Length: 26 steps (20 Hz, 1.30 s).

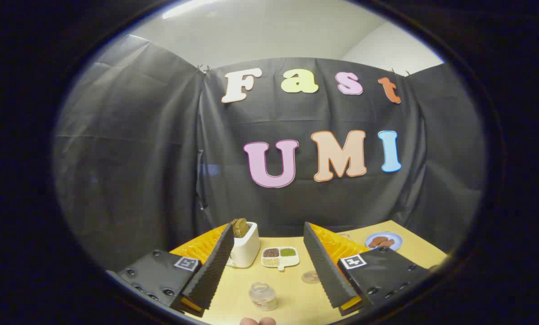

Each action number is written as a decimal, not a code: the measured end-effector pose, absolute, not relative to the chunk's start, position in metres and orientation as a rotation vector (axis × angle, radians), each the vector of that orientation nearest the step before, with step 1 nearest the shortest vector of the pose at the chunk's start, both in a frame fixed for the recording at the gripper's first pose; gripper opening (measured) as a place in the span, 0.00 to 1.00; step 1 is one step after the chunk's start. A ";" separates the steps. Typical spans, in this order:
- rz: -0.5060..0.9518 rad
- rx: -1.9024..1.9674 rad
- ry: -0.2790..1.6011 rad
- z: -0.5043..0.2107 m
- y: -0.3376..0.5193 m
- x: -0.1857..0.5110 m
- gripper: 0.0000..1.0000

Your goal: Take the bottle from table, then pour the juice into the cup, finally place the bottle on the coaster

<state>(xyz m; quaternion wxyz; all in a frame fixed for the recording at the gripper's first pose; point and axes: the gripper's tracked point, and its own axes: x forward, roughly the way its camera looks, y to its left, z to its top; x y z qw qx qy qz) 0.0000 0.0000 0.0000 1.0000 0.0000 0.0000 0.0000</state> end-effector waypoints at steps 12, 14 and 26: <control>0.005 -0.025 0.039 -0.028 0.004 0.008 0.97; 0.003 -0.023 0.044 -0.030 0.003 0.009 0.97; 0.030 -0.047 0.268 -0.144 0.010 0.026 0.97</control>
